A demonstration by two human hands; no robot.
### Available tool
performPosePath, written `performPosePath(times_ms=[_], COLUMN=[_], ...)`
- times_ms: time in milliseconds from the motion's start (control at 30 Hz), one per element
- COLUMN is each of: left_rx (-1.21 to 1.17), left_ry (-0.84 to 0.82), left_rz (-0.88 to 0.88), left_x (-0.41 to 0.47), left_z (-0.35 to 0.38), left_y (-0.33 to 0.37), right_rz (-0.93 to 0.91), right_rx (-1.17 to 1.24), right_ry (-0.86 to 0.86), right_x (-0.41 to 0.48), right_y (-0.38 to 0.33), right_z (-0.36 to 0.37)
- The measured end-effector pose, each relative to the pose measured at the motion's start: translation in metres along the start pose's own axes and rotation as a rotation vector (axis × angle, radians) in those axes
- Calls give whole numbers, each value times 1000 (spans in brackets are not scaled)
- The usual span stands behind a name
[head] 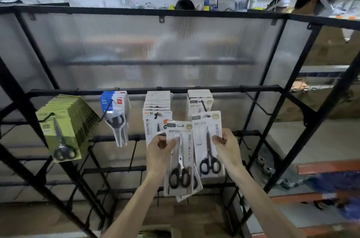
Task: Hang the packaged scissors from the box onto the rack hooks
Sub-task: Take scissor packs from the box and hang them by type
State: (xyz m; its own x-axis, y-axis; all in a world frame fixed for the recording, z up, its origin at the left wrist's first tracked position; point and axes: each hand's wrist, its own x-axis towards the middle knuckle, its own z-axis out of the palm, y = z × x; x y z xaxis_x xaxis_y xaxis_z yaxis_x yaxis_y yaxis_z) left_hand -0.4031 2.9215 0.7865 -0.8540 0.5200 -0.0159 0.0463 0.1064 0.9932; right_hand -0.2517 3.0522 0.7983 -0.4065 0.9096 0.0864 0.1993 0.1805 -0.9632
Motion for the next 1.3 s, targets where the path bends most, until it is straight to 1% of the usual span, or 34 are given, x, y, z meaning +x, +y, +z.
performPosePath(times_ms=[33,133,367,533,700,933,1167,1300], left_rx=[-4,-30,6,32,43,54,31,38], left_ry=[15,57,107,117,136,141,209,206], left_rz=[-9,-38,1,10,33,23,2,-1], left_x=[-1,-5,-17,-22,-21,-21,-19,-24], left_z=[3,8,23,30,32,35,28,24], left_y=[-2,-1,8,11,9,8,7,7], right_rz=[-21,-67,-88,-179,-128,-65,-5,20], right_rx=[16,68,85,100,101,41,-87,-132], right_ry=[-17,3,-65,-88,-112,-86,-40,-31], right_x=[0,-1,6,1,8,23,78,102], right_y=[3,8,7,11,12,4,1,13], right_z=[-2,-11,-25,-28,-28,-18,9,20])
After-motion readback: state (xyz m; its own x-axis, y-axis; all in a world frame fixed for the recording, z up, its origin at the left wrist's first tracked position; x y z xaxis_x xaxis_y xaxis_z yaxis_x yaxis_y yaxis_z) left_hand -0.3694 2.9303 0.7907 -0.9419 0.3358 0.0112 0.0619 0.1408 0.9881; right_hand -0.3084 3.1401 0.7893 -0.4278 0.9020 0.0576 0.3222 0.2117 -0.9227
